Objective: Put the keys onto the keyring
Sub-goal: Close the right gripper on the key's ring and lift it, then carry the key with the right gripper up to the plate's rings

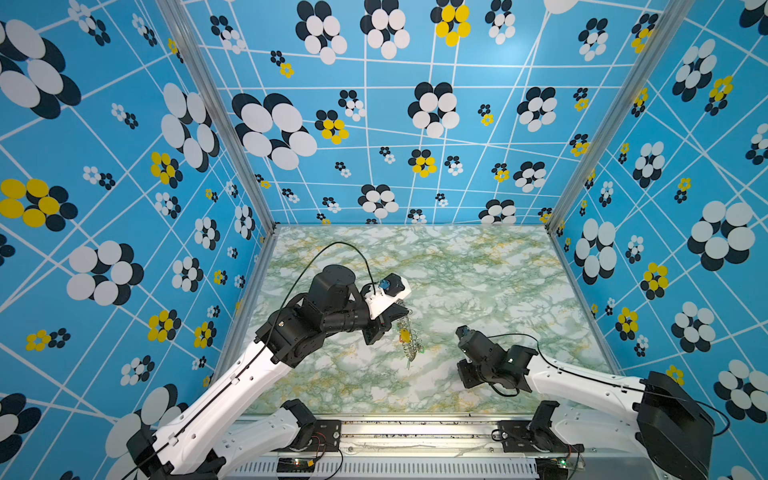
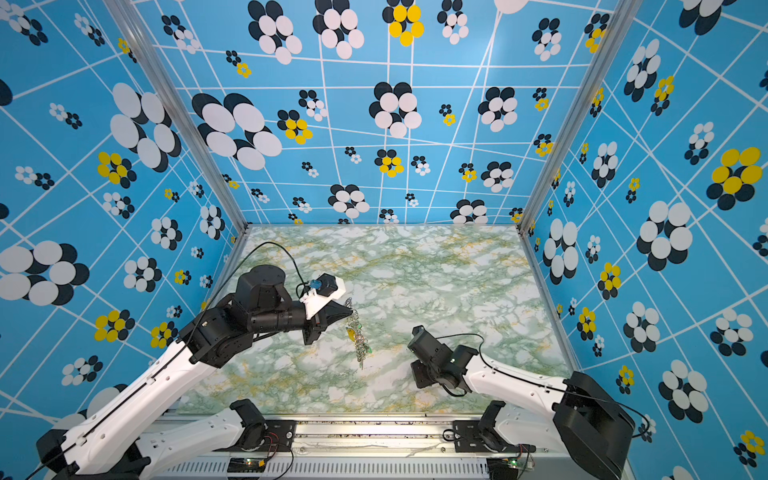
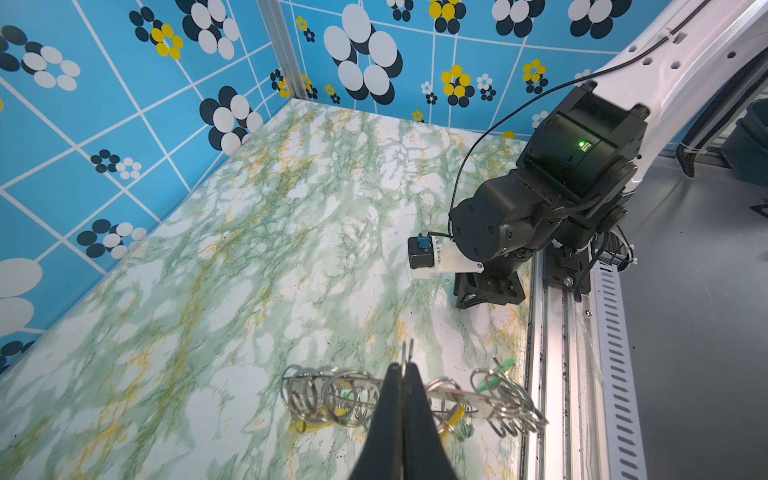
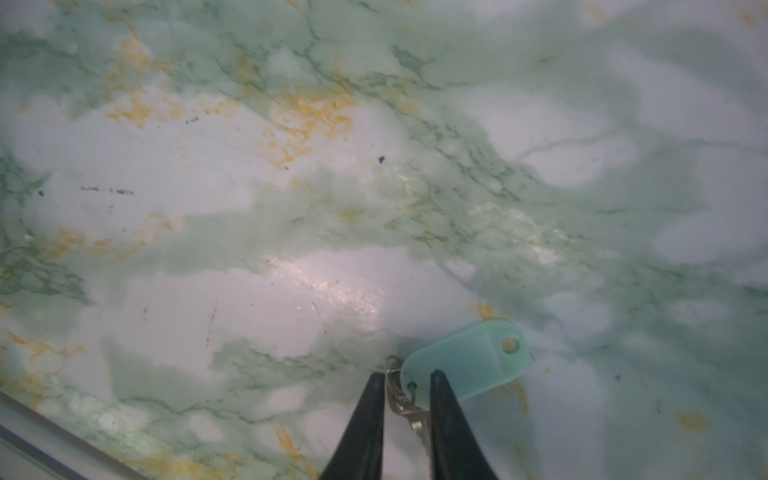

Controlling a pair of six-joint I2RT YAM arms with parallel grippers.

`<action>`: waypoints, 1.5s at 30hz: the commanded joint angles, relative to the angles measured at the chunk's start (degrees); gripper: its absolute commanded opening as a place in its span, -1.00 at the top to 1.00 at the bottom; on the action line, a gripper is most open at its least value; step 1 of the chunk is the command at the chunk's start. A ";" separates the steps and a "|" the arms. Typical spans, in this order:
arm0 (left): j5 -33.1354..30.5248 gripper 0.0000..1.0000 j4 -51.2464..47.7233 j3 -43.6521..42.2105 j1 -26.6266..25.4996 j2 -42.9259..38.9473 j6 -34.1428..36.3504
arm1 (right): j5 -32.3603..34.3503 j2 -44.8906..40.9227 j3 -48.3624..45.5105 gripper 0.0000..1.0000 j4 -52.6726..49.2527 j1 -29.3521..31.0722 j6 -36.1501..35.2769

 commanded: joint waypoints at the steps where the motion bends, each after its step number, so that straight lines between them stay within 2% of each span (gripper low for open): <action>1: -0.12 1.00 1.68 -0.62 0.32 -1.08 -0.05 | -0.10 0.73 0.01 0.59 0.43 0.44 -0.80; 6: -0.38 1.00 1.42 -0.27 0.32 -1.17 0.20 | 0.12 1.09 0.05 0.68 0.42 0.44 -0.82; 12: -0.46 1.00 1.51 -0.24 0.34 -1.13 0.29 | -0.14 0.33 -0.06 1.00 0.59 0.53 -1.20; 18: -0.55 1.00 1.50 -0.30 0.33 -1.22 0.29 | -1.42 -3.96 2.67 1.00 -1.67 0.62 -4.66; 22: -0.82 1.00 1.47 -0.13 0.32 -1.31 0.46 | -5.82 -10.82 6.12 1.00 -2.43 0.61 -10.30; 28: -0.74 1.00 1.08 1.69 0.31 -0.07 1.74 | -19.33 -16.70 13.76 1.00 -2.55 0.63 -21.72; 32: -0.81 1.00 -1.15 4.63 0.23 1.46 3.80 | -24.65 -16.92 20.68 1.00 -4.85 0.63 -27.85; 39: -2.07 1.00 -5.35 10.66 -0.70 5.16 7.70 | -23.76 -12.55 34.12 1.00 -14.14 0.63 -32.95; 45: -6.51 1.00 -9.67 15.67 -3.80 8.35 11.90 | -21.07 -8.12 45.57 1.00 -26.50 0.63 -40.06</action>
